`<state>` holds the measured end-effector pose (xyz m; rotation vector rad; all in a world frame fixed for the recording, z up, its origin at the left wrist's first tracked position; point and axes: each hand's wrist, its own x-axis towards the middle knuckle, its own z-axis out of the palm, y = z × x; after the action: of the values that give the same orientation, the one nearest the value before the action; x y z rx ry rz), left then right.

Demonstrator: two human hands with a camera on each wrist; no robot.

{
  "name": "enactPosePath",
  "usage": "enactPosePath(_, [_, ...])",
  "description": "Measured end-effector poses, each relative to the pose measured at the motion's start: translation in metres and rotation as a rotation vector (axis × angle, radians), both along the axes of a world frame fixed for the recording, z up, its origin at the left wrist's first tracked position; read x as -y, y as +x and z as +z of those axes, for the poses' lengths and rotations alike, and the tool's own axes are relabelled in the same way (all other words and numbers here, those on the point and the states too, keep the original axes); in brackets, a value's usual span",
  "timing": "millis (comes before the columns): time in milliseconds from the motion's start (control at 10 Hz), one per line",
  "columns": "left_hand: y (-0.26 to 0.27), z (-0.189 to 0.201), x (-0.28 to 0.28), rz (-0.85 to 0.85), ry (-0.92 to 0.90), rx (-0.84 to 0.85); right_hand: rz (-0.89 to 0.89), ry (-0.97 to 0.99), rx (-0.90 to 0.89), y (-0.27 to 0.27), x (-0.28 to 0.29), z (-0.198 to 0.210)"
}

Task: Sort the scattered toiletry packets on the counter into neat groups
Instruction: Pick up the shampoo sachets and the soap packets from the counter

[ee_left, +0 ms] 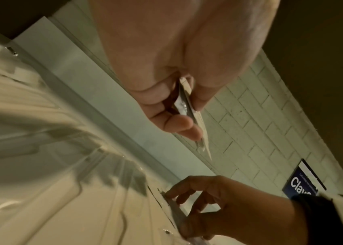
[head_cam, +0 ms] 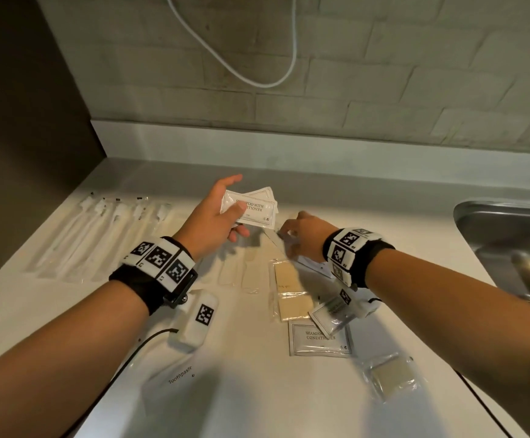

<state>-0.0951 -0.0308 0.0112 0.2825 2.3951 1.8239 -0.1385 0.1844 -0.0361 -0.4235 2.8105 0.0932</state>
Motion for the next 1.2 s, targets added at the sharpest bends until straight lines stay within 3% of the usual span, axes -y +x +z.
enactPosePath(100, [-0.003,-0.002,-0.005,-0.023,-0.017,-0.007,0.429,-0.69,0.3,0.01,-0.004,-0.026])
enactPosePath(200, [0.0,-0.003,-0.007,-0.055,-0.053,-0.002,0.272,-1.628,0.692,0.036,-0.027,-0.044])
enactPosePath(300, [0.004,-0.005,-0.011,-0.087,-0.059,0.019,0.09,-0.615,0.093,0.059,-0.032,-0.015])
enactPosePath(400, [0.008,-0.006,-0.014,-0.116,-0.085,0.029,-0.072,-0.285,0.054,0.085,-0.034,0.011])
enactPosePath(700, [0.022,-0.007,-0.02,-0.152,-0.08,0.038,-0.086,-0.177,0.226,0.124,-0.04,0.034])
enactPosePath(900, [0.027,-0.005,-0.022,-0.145,-0.084,0.032,0.037,-0.243,0.099,0.114,-0.008,0.049])
enactPosePath(1000, [0.031,-0.004,-0.023,-0.148,-0.122,0.026,0.116,-0.149,0.201,0.118,0.006,0.044])
enactPosePath(1200, [0.043,-0.007,-0.02,-0.138,-0.127,0.05,0.138,-0.131,0.171,0.151,-0.001,0.037])
